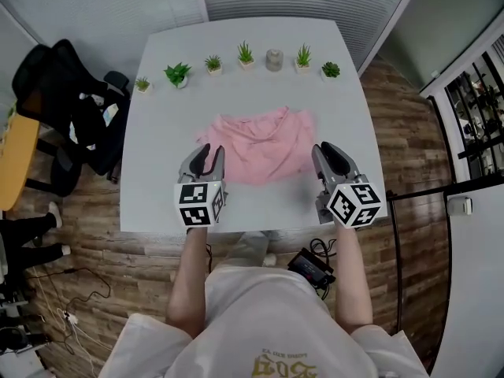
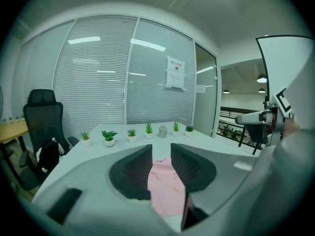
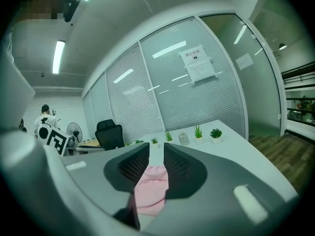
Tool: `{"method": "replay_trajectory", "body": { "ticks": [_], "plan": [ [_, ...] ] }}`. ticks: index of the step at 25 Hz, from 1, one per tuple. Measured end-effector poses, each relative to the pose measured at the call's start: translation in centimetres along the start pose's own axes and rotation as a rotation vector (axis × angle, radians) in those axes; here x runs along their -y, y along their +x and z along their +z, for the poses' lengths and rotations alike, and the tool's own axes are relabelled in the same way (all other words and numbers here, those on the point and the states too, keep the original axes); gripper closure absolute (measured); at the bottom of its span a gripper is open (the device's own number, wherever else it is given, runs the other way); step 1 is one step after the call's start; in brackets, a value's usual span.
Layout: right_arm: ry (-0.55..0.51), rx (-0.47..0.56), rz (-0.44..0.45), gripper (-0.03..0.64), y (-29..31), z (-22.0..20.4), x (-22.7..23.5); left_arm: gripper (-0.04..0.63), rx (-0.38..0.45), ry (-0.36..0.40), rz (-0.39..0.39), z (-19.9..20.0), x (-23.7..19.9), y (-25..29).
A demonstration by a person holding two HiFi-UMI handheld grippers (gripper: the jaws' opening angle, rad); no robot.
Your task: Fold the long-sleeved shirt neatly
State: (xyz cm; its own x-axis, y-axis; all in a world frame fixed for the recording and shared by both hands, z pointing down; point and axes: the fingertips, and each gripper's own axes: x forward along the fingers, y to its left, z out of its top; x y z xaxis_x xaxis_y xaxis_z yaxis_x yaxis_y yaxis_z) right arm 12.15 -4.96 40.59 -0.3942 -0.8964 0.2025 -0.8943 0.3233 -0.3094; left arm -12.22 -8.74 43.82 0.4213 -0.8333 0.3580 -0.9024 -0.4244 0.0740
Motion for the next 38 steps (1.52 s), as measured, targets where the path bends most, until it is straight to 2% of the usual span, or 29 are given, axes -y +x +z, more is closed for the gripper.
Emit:
{"method": "replay_trajectory", "body": {
  "ticks": [6, 10, 15, 17, 19, 22, 26, 38],
  "plan": [
    [0.054, 0.08, -0.009, 0.509, -3.1, 1.7, -1.4, 0.477, 0.049, 0.058, -0.06, 1.5, 2.6, -2.5],
    [0.064, 0.109, -0.013, 0.521, -4.9, 1.8, -2.9, 0.479, 0.064, 0.051, -0.088, 1.7, 3.8, -3.9],
    [0.052, 0.145, -0.037, 0.604, -6.4, 2.4, -3.9, 0.557, 0.116, 0.026, -0.085, 2.9, 4.1, -6.2],
    [0.048, 0.153, -0.042, 0.604, -6.9, 2.6, -4.4, 0.597, 0.135, 0.009, -0.088, 3.3, 4.2, -7.2],
    [0.052, 0.159, -0.032, 0.604, -7.3, 2.5, -5.2, 0.597, 0.163, -0.028, -0.114, 3.7, 4.5, -8.3],
    [0.019, 0.144, 0.002, 0.604, -7.4, 2.1, -7.3, 0.594, 0.179, -0.065, -0.14, 3.7, 4.8, -9.3],
    [-0.099, 0.095, 0.014, 0.604, -7.6, 1.3, -9.7, 0.593, 0.173, -0.057, -0.12, 3.3, 5.0, -10.0],
    [-0.117, 0.069, -0.018, 0.606, -9.4, 0.7, -9.0, 0.594, 0.166, -0.069, -0.12, 2.5, 6.1, -11.2]
  ]
}}
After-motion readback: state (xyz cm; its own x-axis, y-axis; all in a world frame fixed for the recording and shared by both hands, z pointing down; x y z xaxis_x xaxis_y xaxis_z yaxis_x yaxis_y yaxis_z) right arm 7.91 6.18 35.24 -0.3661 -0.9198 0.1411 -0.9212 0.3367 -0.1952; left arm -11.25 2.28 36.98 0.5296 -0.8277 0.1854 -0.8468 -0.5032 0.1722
